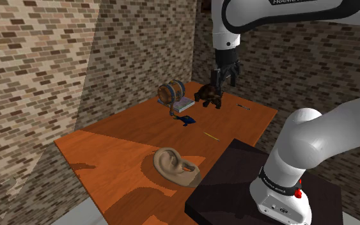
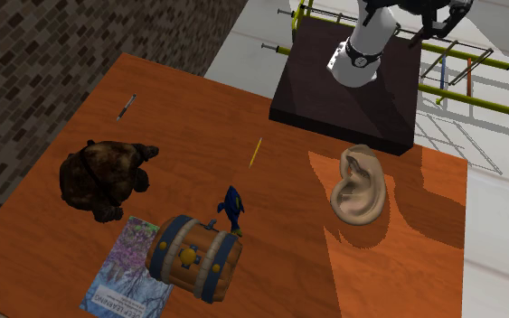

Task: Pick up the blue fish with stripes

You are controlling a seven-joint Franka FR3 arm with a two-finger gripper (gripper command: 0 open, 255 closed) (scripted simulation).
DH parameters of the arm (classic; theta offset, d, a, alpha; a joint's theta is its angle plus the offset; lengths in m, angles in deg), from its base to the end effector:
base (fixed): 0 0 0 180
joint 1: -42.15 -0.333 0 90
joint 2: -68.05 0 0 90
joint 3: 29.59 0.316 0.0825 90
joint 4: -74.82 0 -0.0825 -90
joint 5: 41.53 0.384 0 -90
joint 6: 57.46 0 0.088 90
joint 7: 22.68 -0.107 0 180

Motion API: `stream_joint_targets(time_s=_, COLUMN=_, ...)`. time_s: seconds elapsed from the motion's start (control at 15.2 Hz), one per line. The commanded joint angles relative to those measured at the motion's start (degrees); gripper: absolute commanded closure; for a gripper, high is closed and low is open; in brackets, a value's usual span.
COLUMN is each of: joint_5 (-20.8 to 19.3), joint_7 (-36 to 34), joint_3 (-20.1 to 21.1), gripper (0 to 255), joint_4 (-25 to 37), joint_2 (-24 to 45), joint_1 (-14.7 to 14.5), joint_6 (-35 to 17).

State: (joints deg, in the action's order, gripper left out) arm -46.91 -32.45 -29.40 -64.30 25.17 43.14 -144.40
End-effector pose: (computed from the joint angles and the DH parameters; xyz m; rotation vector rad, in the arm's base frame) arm 0.3055 -0.0145 0.5417 3.0115 -0.2762 -0.2339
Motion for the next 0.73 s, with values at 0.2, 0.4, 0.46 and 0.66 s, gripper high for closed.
stream_joint_targets(time_s=0.2, joint_5=-2.3, joint_7=3.5, joint_3=-2.26, gripper=0, joint_4=-3.17, joint_2=2.01, joint_1=0.26, joint_6=-6.6)
stream_joint_targets(time_s=0.4, joint_5=-4.46, joint_7=6.83, joint_3=-4.56, gripper=0, joint_4=-5.55, joint_2=5.0, joint_1=0.59, joint_6=-13.46)
stream_joint_targets(time_s=0.46, joint_5=-5.14, joint_7=7.91, joint_3=-5.33, gripper=0, joint_4=-6.15, joint_2=6.21, joint_1=0.7, joint_6=-15.79)
stream_joint_targets(time_s=0.66, joint_5=-7.02, joint_7=11.06, joint_3=-7.63, gripper=0, joint_4=-7.39, joint_2=10.49, joint_1=1.0, joint_6=-22.86)
